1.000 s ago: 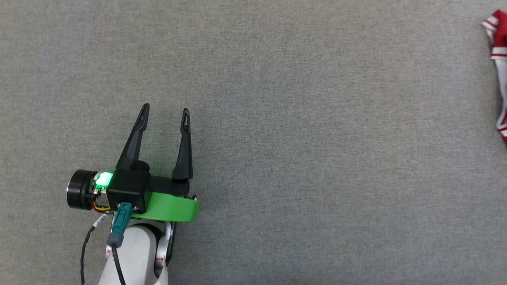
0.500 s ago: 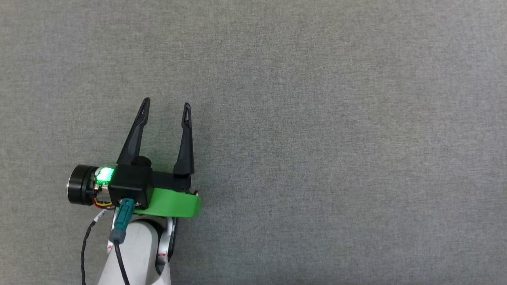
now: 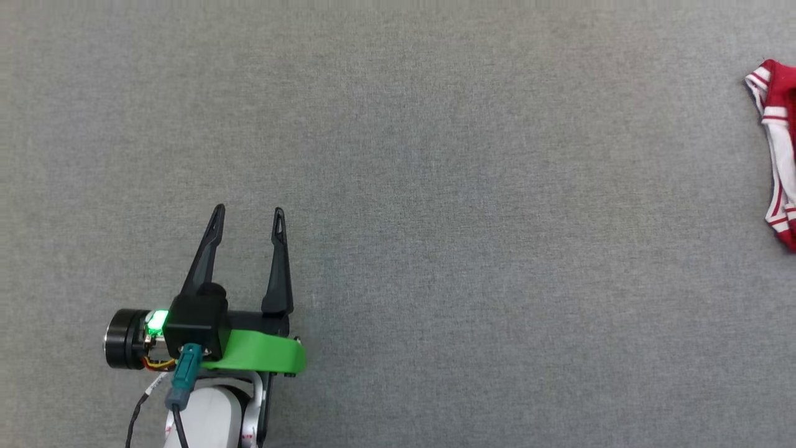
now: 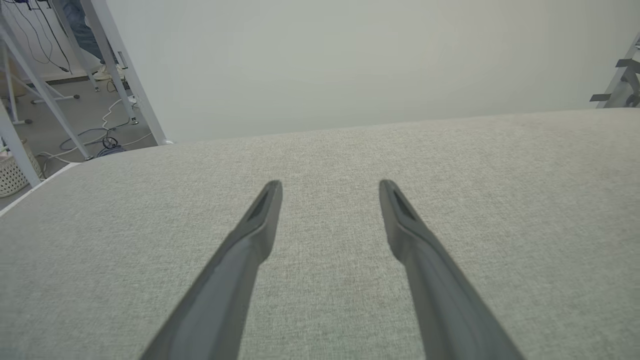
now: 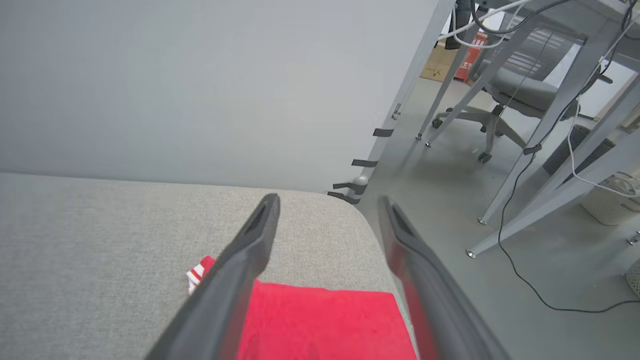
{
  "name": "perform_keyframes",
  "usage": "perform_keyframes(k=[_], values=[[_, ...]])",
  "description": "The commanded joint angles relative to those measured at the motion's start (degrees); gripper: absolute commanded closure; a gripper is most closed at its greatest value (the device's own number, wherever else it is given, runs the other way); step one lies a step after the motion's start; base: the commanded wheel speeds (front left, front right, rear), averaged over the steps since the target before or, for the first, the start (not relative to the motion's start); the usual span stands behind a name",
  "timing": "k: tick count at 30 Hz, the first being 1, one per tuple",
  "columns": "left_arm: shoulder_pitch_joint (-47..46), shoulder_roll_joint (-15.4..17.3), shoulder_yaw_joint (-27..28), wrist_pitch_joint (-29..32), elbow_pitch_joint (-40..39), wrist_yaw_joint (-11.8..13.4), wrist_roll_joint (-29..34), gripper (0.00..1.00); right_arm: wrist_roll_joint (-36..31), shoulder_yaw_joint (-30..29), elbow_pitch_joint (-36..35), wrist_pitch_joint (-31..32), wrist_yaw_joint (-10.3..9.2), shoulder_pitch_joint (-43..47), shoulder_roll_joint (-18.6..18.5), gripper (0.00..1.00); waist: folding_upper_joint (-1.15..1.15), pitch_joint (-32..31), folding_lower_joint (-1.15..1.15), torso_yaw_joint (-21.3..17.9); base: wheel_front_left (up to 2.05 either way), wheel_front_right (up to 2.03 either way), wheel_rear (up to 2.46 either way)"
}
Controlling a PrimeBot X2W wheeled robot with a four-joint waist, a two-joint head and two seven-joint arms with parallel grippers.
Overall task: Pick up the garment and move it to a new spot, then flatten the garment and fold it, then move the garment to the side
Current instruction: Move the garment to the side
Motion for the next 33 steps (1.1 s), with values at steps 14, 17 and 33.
perform_keyframes(k=[14,17,33], values=[[4.98,-1.14,1.52,-0.34,2.61,-0.25,-1.17,0.00,-13.10,-5.95,-17.85,-10.96,-0.04,10.97,18.32,0.00,0.00,-12.54,0.00,4.38,0.00,0.00,0.00],[5.45,-1.24,1.79,-0.34,3.16,-0.41,-1.15,0.00,-15.21,-5.21,-21.12,-11.37,-0.04,14.14,21.83,0.00,0.00,-13.78,0.00,4.83,0.00,0.00,0.00],[9.21,-1.78,3.60,-0.34,5.04,-0.46,-1.44,0.00,-19.47,-1.01,-26.50,-11.98,-0.04,33.34,35.56,0.00,0.00,-19.34,0.00,5.34,0.00,0.00,0.00]])
